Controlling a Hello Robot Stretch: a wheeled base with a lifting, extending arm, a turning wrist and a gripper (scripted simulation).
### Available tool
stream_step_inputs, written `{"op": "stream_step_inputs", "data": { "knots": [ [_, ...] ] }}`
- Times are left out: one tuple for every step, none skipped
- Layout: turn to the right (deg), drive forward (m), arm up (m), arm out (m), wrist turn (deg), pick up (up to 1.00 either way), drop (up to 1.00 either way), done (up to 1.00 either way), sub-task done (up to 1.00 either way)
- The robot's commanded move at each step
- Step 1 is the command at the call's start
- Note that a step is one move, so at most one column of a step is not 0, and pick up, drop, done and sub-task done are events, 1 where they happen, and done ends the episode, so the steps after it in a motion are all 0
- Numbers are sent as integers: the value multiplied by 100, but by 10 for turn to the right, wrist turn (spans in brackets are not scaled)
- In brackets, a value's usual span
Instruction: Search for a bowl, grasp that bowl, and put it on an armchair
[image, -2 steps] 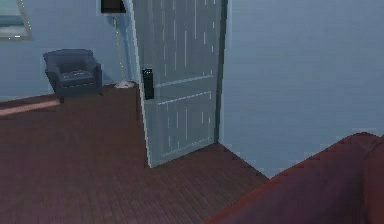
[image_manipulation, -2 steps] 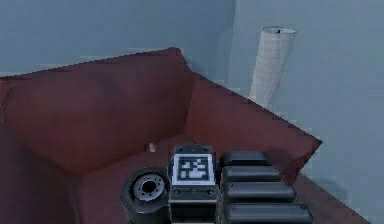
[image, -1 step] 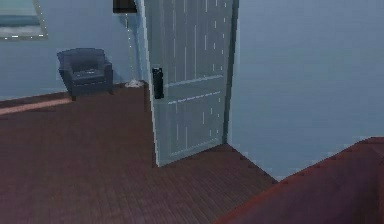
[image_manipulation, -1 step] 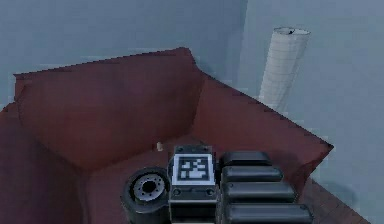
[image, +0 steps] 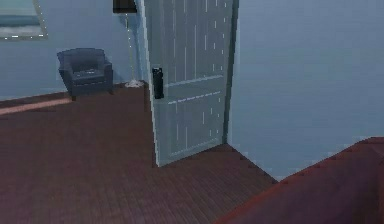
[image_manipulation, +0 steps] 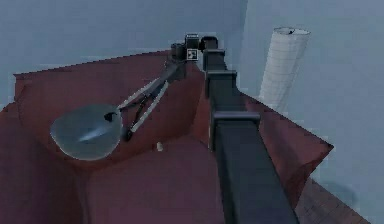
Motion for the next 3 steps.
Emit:
{"op": "stream_step_inputs", "data": {
  "knots": [
    [0, 0, 0, 0, 450, 0, 0, 0, 0],
    [0, 0, 0, 0, 450, 0, 0, 0, 0],
    [0, 0, 0, 0, 150, 0, 0, 0, 0]
  ]
}}
